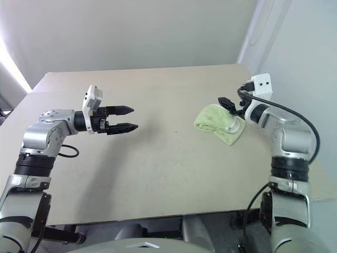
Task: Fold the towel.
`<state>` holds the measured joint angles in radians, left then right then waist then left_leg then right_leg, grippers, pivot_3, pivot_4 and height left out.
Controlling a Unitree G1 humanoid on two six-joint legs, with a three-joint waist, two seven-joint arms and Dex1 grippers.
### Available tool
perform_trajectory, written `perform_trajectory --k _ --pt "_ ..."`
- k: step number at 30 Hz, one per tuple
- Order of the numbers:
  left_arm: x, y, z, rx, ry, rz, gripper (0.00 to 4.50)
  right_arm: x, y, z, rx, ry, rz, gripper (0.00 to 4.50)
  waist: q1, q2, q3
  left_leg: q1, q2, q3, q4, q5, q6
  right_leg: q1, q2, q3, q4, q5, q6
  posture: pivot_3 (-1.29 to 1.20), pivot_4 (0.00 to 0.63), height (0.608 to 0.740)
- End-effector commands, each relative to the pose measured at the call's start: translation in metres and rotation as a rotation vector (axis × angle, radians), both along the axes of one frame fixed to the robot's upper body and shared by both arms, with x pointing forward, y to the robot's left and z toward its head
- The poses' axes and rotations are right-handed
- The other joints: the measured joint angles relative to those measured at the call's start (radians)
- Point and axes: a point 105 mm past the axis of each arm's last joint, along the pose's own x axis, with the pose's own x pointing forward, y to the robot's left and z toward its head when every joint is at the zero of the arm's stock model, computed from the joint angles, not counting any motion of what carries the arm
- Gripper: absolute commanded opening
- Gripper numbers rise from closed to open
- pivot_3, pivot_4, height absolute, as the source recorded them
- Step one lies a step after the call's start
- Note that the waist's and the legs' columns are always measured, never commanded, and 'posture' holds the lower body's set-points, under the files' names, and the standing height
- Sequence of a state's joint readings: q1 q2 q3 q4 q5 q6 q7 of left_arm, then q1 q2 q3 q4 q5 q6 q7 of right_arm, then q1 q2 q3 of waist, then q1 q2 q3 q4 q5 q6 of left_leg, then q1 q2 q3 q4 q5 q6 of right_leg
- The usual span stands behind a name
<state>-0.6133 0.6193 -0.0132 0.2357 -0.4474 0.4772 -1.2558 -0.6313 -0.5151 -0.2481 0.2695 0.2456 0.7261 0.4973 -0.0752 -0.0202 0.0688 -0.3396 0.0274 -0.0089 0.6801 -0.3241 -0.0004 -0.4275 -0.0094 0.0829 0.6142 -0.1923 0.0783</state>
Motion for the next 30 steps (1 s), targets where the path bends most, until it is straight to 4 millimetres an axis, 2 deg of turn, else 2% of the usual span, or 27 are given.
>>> perform_trajectory --k 1,3,5,8,10,13,15,17,19,23,25,26,28,30 --pt "0.001 0.001 0.012 -0.013 -0.053 0.004 4.5 0.016 0.008 -0.01 -0.004 -0.011 -0.034 4.46 -0.001 0.0 0.0 0.0 0.0 0.0 0.0 0.0 0.0 0.0 0.0 0.0 0.0 0.0 0.0 0.0 0.0 0.712" --pt "0.002 0.001 0.013 -0.022 -0.055 0.011 4.5 0.021 0.012 -0.023 0.05 0.015 -0.046 4.46 -0.003 0.0 0.0 -0.001 0.0 0.0 0.0 0.0 0.0 -0.001 0.0 0.0 0.0 0.0 0.0 0.0 0.0 0.712" --pt "0.003 0.001 0.017 -0.04 -0.056 0.022 4.5 0.022 0.016 -0.044 0.075 0.065 -0.056 4.46 -0.005 0.001 0.0 -0.002 0.0 0.0 -0.001 0.0 0.0 -0.001 0.0 0.0 0.0 0.0 0.0 0.0 0.0 0.712" --pt "0.003 0.003 0.018 -0.037 -0.065 0.037 4.5 0.017 0.023 -0.085 0.007 0.158 -0.058 4.46 -0.009 0.0 0.0 -0.001 0.0 0.0 -0.001 0.0 0.0 -0.001 0.0 0.0 0.0 0.0 0.0 0.0 0.0 0.712" --pt "0.004 0.005 0.018 -0.036 -0.068 0.046 4.5 0.013 0.02 -0.103 -0.031 0.203 -0.078 4.46 -0.017 0.0 0.0 -0.001 0.0 0.0 0.0 0.0 0.0 -0.001 0.0 0.0 0.0 0.0 0.0 0.0 0.0 0.712" --pt "0.005 0.007 0.018 -0.038 -0.072 0.06 4.5 0.006 0.012 -0.117 -0.115 0.231 -0.091 4.46 -0.026 -0.001 -0.001 0.001 0.0 0.0 0.0 0.0 0.0 0.002 0.0 0.0 0.0 0.0 0.001 0.0 0.0 0.712" --pt "0.005 0.007 0.018 -0.037 -0.076 0.068 4.5 0.004 0.007 -0.119 -0.162 0.227 -0.086 4.46 -0.026 -0.001 -0.002 0.002 0.0 0.0 0.0 0.0 0.0 0.003 0.0 0.0 0.0 0.0 0.001 0.0 0.0 0.712" --pt "0.005 0.009 0.018 -0.035 -0.076 0.071 4.5 0.005 0.002 -0.113 -0.176 0.202 -0.093 4.46 -0.024 -0.001 -0.002 0.001 0.0 -0.001 0.0 0.0 0.0 0.003 0.0 0.0 0.0 0.0 0.001 0.0 0.0 0.712" --pt "0.006 0.01 0.017 -0.035 -0.075 0.08 4.5 0.009 -0.003 -0.091 -0.147 0.13 -0.096 4.46 -0.021 -0.001 -0.002 0.001 0.0 -0.001 0.001 0.0 0.0 0.003 0.0 0.0 0.0 0.0 0.001 0.0 0.0 0.712" --pt "0.006 0.013 0.018 -0.037 -0.078 0.086 4.5 0.008 -0.002 -0.022 -0.012 -0.059 -0.027 4.46 -0.018 0.0 -0.001 -0.001 -0.001 -0.001 0.001 0.0 0.0 0.002 -0.001 0.0 0.0 0.0 0.001 0.0 0.0 0.712" --pt "0.003 0.012 0.017 -0.039 -0.073 0.076 4.5 -0.009 0.005 0.015 0.049 -0.135 0.082 4.46 -0.02 0.002 0.0 -0.002 -0.001 -0.001 0.001 0.0 0.0 0.001 -0.001 0.0 0.0 -0.001 0.002 0.0 0.0 0.712" --pt "0.002 0.012 0.015 -0.034 -0.072 0.075 4.5 -0.02 0.01 0.026 0.067 -0.152 0.144 4.46 -0.02 0.003 0.0 -0.002 -0.001 -0.001 0.0 0.0 0.0 0.0 -0.001 0.0 0.0 -0.001 0.002 0.0 0.0 0.712" --pt "0.002 0.014 0.013 -0.027 -0.071 0.078 4.5 -0.038 0.023 0.037 0.079 -0.147 0.241 4.46 -0.024 0.003 0.0 -0.001 0.0 -0.001 -0.001 0.0 0.0 0.0 0.0 0.0 0.0 -0.001 0.003 0.0 0.0 0.712" --pt "0.002 0.014 0.012 -0.025 -0.071 0.079 4.5 -0.062 0.04 0.034 0.066 -0.099 0.37 4.46 -0.022 0.003 0.0 0.0 0.0 -0.002 -0.002 0.0 0.0 0.0 0.001 0.0 0.001 -0.002 0.003 0.0 0.0 0.712"
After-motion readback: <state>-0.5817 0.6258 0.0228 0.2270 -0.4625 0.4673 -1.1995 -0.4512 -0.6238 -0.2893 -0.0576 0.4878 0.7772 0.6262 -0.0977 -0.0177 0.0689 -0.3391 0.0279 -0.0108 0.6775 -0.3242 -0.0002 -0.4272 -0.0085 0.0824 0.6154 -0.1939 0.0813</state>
